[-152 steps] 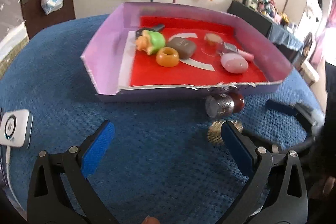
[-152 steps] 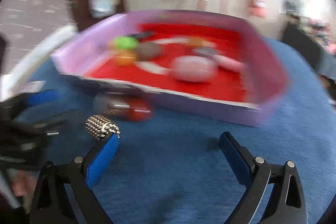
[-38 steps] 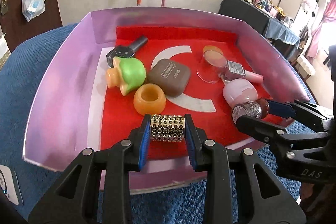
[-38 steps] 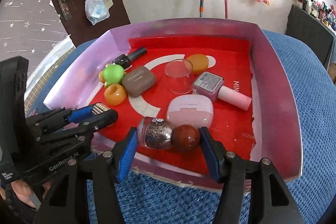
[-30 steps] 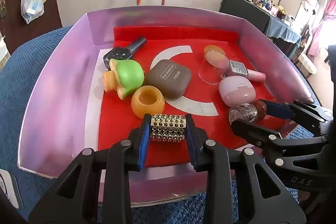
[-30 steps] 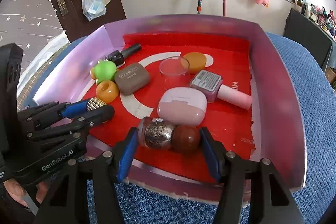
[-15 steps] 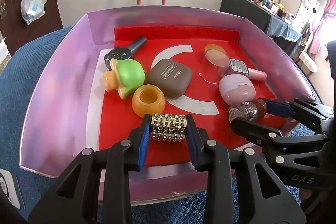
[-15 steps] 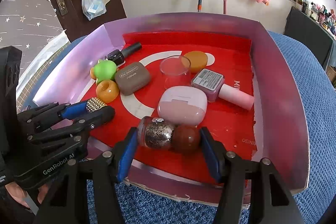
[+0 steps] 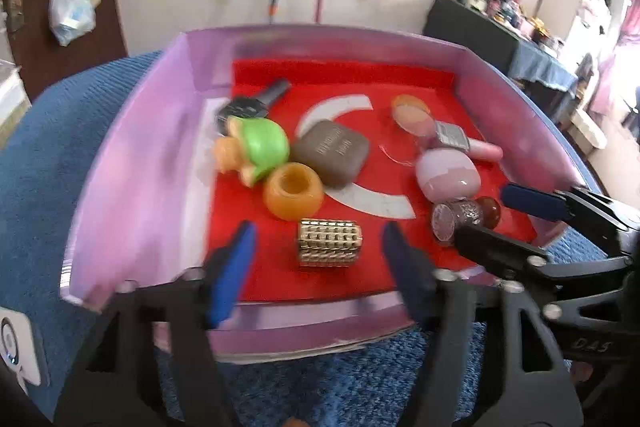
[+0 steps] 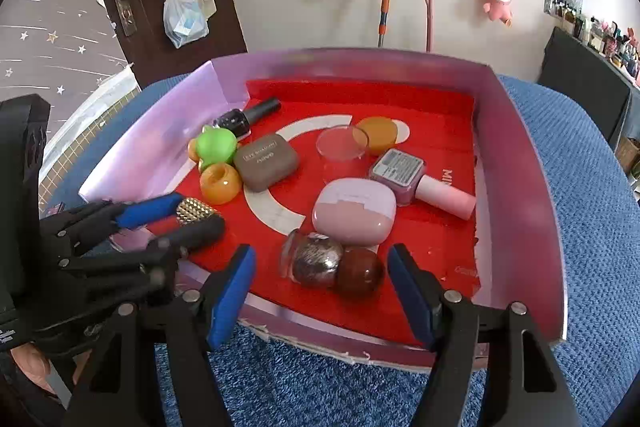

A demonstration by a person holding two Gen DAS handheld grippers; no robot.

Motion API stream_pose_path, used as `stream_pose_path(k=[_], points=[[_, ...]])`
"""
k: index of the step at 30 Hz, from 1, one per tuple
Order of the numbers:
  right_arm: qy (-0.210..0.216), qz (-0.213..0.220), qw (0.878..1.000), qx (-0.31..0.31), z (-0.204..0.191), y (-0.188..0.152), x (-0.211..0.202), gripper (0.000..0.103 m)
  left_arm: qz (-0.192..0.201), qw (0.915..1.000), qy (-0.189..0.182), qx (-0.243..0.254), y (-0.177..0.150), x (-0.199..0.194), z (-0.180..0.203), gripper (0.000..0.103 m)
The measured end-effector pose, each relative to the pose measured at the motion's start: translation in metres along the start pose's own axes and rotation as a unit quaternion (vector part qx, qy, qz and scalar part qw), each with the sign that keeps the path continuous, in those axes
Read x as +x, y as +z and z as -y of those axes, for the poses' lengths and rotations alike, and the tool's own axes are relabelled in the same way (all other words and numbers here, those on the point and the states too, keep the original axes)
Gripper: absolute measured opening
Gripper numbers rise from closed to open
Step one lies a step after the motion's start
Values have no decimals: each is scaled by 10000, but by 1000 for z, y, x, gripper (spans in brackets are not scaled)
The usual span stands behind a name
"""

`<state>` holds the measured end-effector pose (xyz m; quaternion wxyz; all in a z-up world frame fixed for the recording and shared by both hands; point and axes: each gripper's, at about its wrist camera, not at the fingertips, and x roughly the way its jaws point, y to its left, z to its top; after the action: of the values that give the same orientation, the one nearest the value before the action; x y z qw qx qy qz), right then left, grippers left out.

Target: Organize rigid objects

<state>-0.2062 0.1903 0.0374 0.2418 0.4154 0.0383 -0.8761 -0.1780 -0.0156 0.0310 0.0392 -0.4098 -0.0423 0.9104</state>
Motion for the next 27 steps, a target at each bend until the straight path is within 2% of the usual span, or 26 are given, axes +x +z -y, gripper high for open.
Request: stream_pose_path(k=[8,11,15,16,19,22,27], points=[[-45,255,9997,32,-2,-5,-21,77,170,9999,-19,10,-2,-17,-2,71],[-61,331,9994,52,-3,-7,-26,80,234,9997,5,21,-5,-22,-2,77],[-36,481,9988,114,-3,-12,-34,88,329,9995,10,7,-7,-30,-4,78],[-23,518,9986,140,-3,-13,-36,92,344,9994,22,7,-8,-31,-3,80],[-49,613,9979,183,-3,-16,-41,97,433,9990,118,-15,-11,-35,-5,95],[-107,725,9970,247,-2,-18,-46,103,498,9987,137,-39,-14,-39,-5,97],[-318,905,9948,351,1,-22,-50,103,524,9984,165,-148,-18,-40,-11,101]])
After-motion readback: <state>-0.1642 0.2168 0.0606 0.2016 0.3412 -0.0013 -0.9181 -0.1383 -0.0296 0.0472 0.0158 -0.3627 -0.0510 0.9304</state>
